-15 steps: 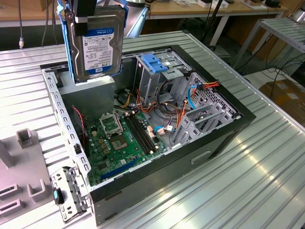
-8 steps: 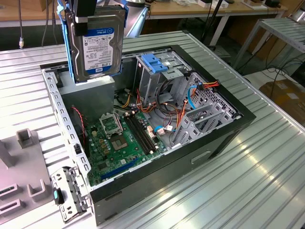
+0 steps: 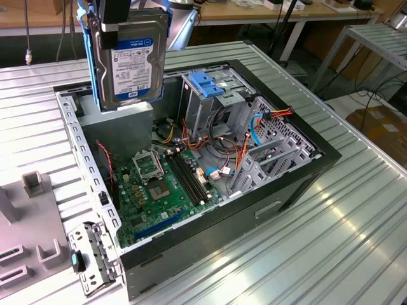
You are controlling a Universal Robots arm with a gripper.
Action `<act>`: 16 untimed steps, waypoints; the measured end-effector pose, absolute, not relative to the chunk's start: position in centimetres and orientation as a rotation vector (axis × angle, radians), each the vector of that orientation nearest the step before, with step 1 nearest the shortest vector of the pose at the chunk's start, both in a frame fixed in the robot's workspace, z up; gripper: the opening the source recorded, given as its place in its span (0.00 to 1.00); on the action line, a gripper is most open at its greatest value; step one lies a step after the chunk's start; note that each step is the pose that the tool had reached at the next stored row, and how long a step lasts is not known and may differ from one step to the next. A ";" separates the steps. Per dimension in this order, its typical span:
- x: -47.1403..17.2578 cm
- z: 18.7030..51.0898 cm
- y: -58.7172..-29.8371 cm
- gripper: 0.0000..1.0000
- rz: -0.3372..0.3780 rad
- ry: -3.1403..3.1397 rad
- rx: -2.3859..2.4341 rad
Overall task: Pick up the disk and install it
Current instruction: 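Pick up the disk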
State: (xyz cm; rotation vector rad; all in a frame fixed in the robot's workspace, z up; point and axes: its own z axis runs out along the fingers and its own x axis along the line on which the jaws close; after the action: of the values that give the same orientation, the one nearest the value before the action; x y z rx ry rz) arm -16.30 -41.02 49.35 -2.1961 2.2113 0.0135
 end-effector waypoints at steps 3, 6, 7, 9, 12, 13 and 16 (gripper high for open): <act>-16.3 49.3 -41.2 0.37 0.014 2.211 -2.196; -16.3 49.4 -41.7 0.37 0.014 2.211 -2.196; -16.2 49.3 -41.9 0.37 0.014 2.211 -2.196; -16.2 49.4 -42.0 0.37 0.013 2.211 -2.196; -16.2 49.3 -42.3 0.37 0.014 2.211 -2.196; -16.1 49.3 -42.4 0.37 0.014 2.211 -2.196; -15.8 49.3 -43.0 0.37 0.014 2.211 -2.196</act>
State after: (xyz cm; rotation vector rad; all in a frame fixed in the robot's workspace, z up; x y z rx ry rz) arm -15.81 -43.03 49.31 -2.1959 2.2114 0.0135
